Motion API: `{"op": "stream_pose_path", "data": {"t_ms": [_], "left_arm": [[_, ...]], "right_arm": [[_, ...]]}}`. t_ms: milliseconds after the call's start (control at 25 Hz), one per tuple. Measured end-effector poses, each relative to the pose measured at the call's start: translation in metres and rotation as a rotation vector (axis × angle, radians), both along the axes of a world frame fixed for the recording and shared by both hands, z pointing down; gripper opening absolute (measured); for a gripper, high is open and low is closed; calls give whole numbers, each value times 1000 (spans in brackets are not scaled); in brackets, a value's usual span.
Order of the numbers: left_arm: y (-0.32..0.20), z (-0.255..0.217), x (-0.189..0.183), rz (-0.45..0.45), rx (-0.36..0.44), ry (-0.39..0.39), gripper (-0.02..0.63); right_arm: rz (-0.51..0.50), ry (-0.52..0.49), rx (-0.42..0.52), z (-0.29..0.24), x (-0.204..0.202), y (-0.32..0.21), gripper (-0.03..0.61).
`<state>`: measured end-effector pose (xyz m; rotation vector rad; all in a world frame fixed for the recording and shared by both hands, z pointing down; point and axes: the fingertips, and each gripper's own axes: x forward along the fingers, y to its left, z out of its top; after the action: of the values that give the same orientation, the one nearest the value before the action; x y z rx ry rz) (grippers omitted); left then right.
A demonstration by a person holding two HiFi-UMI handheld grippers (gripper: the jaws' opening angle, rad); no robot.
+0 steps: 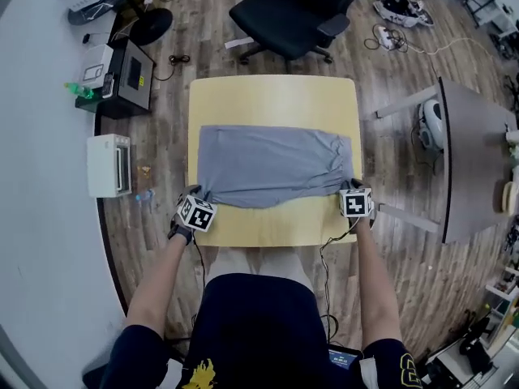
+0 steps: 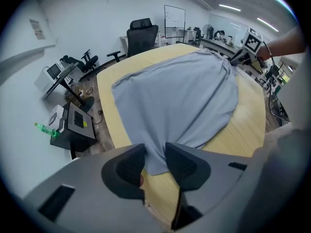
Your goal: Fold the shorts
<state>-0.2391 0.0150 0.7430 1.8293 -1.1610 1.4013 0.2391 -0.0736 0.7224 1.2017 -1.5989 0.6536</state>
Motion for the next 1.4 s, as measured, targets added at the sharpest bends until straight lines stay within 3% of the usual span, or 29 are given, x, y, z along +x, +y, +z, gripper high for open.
{"op": "stream_pose_path", "data": {"t_ms": [120,240,320,440,560,720,800,920,1040,1240,1400], "left_arm": [[17,-2,-3,-51,-12,13,148],[17,-11,-4,-35,7,-13,178],[0,-24,3,1,54,-10,193],[-56,-48,38,106,154,97,247],[-132,-74,115,312,198,225,247],[-218,-103,261,520,131,434,244],[-246,-108,328,592,108,489,230],[-268,-94,398,692,54,494,228],[-270,-65,435,737,-9,473,242],[-258,-12,465,744,-58,386,258],[-257,9,475,726,-33,357,253]], "right_arm": [[-58,-7,-23,-1,-10,-21,98],[-73,-14,-10,-10,-15,-30,98],[-39,-46,26,-14,-12,-29,108],[94,-167,79,-19,-9,-19,150],[228,-278,103,-20,-1,-4,188],[321,-310,120,-17,18,2,218],[361,-332,115,-14,27,-1,219],[390,-360,115,-8,33,-10,219],[414,-383,125,-3,35,-18,226],[420,-406,108,17,45,-31,230],[362,-360,106,20,51,-33,219]]}}
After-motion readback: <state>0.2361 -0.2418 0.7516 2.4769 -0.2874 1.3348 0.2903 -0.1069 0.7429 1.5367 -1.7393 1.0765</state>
